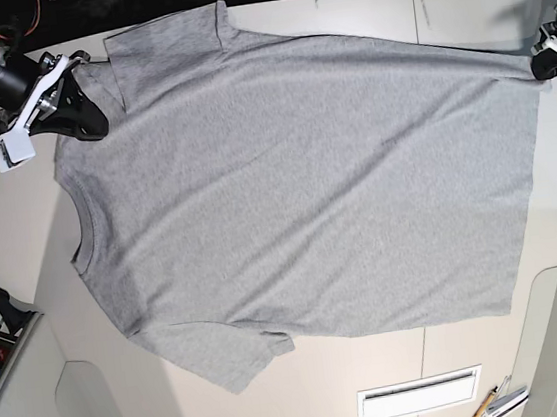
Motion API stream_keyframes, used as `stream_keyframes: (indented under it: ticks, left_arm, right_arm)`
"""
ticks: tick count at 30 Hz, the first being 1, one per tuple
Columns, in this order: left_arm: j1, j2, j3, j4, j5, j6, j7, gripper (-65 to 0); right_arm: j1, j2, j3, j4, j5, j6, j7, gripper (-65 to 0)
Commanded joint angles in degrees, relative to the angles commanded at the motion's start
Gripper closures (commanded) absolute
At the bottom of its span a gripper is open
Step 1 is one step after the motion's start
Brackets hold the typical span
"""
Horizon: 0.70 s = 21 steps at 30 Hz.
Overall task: Fold the T-shirt properly
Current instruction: 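Lift the grasped edge and pull it across the shirt body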
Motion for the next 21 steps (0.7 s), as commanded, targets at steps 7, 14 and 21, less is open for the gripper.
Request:
stream_keyframes:
  ticks: [7, 14, 21]
  left_arm:
    - [-2.40, 0.00, 3.23, -0.02, 5.14, 0.00, -3.08, 0.0]
    - [-1.31, 0.57, 3.23, -0.02, 4.63, 0.00, -2.58, 0.0]
    - [0.17, 1.18, 3.23, -0.02, 2.03, 0.00, -2.51, 0.0]
  right_arm:
    - [5.25, 0.02, -1.29, -6.60, -0.85, 0.02, 0.11, 0.0]
    - [-4.66, 0.02, 1.22, -1.88, 4.44, 1.20, -3.32, 0.0]
    - [-15.54, 0.15, 2.62, 2.36, 5.11, 1.01, -3.78, -18.9]
